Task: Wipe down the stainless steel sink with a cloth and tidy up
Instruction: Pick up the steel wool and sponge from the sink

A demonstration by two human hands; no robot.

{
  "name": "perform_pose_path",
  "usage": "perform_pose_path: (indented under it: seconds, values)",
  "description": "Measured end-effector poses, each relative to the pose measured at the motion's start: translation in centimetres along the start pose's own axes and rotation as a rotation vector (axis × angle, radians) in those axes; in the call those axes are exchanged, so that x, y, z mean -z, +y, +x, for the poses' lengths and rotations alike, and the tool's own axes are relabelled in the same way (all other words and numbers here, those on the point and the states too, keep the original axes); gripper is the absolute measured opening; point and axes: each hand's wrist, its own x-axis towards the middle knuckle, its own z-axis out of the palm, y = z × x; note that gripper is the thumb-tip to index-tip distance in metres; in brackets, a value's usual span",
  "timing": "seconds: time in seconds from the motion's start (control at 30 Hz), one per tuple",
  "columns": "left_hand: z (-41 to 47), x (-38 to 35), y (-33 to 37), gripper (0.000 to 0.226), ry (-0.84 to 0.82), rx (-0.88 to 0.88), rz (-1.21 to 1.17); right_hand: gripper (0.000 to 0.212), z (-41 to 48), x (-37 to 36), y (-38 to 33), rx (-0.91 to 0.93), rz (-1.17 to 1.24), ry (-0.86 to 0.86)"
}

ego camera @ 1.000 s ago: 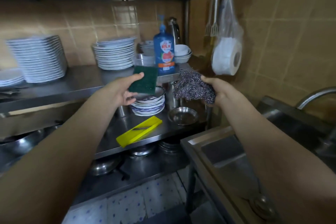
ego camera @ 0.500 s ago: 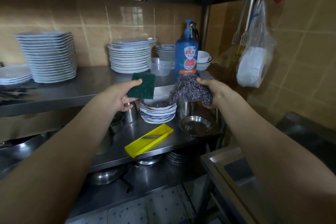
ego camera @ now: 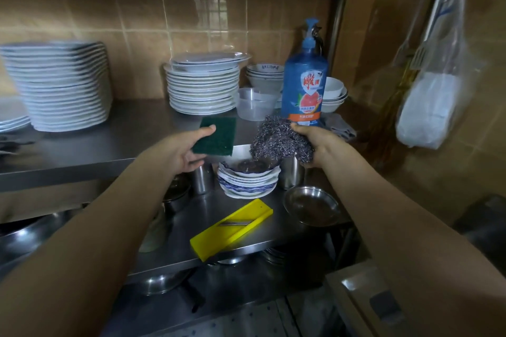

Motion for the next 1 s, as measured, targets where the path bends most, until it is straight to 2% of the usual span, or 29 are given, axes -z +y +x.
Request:
perform_pose_path:
  seconds: [0.2, 0.33, 0.47, 0.6, 0.77, 1.0]
  values:
    - [4.6, -0.7, 1.7, 0.018, 0.007, 0.003, 0.021, 0.013, 5.8, -1.4, -1.2, 0.000, -0.030, -0.077]
    - [6.9, -0.5, 2.3, 0.026, 0.052, 0.013, 0.011, 0.014, 7.8, -2.9, -2.3, 0.020, -0.095, -0.121]
    - [9.0, -0.1, 3.1, 0.025, 0.036, 0.016, 0.061, 0.014, 9.4, -4.6, -3.5, 0.068, -0.147, -0.115]
    - [11.6, 0.4, 3.9, 0.023, 0.034, -0.017, 0.078, 0.033, 11.0, -5.5, -3.7, 0.065, -0.192, -0.071]
    - [15.2, 0.9, 4.1, 0.022, 0.001, -0.002, 0.074, 0.026, 13.3, -6.2, -4.0, 0.049, -0.240, 0.014]
    - [18.9, 1.3, 4.6, 0.025, -0.039, -0.011, 0.133, 0.042, 15.7, -6.8, -3.9, 0.078, -0.330, 0.129]
